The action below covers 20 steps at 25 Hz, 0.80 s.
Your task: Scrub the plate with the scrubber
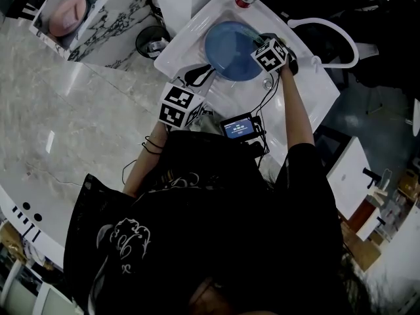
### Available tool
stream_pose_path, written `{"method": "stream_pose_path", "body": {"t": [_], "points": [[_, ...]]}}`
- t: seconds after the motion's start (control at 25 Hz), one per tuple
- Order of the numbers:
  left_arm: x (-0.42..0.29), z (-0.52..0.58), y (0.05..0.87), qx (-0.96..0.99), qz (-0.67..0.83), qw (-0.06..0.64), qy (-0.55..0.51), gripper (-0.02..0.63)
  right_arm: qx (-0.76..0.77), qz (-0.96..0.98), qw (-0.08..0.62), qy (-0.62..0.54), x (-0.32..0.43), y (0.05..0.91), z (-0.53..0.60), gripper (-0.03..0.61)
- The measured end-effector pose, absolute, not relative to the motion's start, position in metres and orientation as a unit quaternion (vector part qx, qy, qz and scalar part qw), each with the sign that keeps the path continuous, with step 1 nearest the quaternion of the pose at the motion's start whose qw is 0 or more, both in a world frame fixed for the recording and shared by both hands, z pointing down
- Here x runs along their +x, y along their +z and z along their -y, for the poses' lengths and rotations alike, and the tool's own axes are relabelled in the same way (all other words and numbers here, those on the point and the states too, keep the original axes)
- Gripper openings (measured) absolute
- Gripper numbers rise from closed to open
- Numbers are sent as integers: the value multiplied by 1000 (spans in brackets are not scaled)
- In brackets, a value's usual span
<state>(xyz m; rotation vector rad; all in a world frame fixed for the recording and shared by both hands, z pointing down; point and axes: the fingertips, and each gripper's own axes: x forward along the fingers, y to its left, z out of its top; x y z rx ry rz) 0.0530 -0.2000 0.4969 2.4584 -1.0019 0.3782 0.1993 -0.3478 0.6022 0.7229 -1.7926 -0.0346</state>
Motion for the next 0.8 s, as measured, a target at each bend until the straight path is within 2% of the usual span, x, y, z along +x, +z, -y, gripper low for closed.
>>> {"method": "stream_pose_path", "body": {"t": [0.8], "points": [[55, 194, 500, 902, 338, 226, 143, 58, 407, 769, 459, 182, 224, 605, 244, 91]]}}
